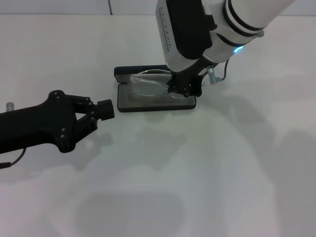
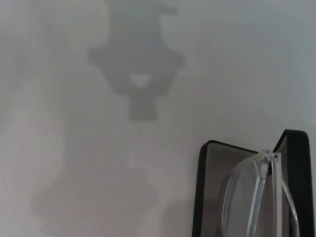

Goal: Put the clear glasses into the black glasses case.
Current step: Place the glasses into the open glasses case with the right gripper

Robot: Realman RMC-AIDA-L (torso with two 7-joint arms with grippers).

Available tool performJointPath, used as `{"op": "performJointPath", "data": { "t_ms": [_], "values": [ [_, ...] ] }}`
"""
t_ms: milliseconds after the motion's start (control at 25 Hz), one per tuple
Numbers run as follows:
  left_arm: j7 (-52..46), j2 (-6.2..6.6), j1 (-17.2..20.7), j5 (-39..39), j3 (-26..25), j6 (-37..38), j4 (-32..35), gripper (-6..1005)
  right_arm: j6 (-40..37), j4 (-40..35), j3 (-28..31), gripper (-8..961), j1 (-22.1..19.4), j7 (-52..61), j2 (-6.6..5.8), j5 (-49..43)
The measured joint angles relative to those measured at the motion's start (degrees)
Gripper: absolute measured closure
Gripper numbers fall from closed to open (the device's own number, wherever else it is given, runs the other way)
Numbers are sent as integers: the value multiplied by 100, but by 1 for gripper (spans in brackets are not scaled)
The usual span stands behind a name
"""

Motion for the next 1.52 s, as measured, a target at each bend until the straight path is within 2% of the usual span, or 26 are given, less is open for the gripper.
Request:
{"op": "performJointPath", "data": {
  "t_ms": [240, 1520],
  "values": [
    [3, 1, 1, 0, -47, 0, 5, 906, 130, 61, -147, 874, 0, -32, 0, 14],
    [-10, 11, 8, 0, -62, 6, 8, 883, 298, 291, -167, 864, 9, -186, 0, 358]
  ]
}}
